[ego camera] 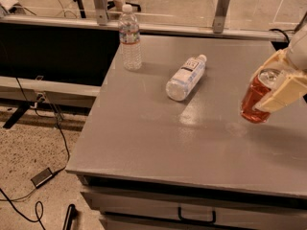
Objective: Move coke can near blue plastic bottle
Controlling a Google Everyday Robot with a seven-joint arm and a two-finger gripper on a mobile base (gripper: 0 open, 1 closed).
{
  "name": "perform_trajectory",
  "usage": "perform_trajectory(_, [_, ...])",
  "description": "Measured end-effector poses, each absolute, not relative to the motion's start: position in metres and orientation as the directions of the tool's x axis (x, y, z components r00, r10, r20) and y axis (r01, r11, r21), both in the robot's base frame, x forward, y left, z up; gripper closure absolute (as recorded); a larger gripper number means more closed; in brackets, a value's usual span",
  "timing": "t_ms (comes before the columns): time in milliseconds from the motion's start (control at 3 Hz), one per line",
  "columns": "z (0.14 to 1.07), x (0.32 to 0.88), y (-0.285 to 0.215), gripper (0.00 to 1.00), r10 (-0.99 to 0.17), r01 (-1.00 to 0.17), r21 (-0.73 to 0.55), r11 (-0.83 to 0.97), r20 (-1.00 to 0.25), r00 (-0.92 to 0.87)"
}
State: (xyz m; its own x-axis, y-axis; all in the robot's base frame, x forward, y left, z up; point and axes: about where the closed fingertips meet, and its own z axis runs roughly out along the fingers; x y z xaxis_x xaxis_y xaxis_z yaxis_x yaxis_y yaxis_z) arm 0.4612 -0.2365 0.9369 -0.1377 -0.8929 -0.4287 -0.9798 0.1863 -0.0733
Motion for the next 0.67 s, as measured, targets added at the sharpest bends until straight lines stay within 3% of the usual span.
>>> perform_trajectory(667, [0.953, 0.501, -0.181, 1.00, -0.873, -0.989, -0.099, 0.115, -0.485, -0.053])
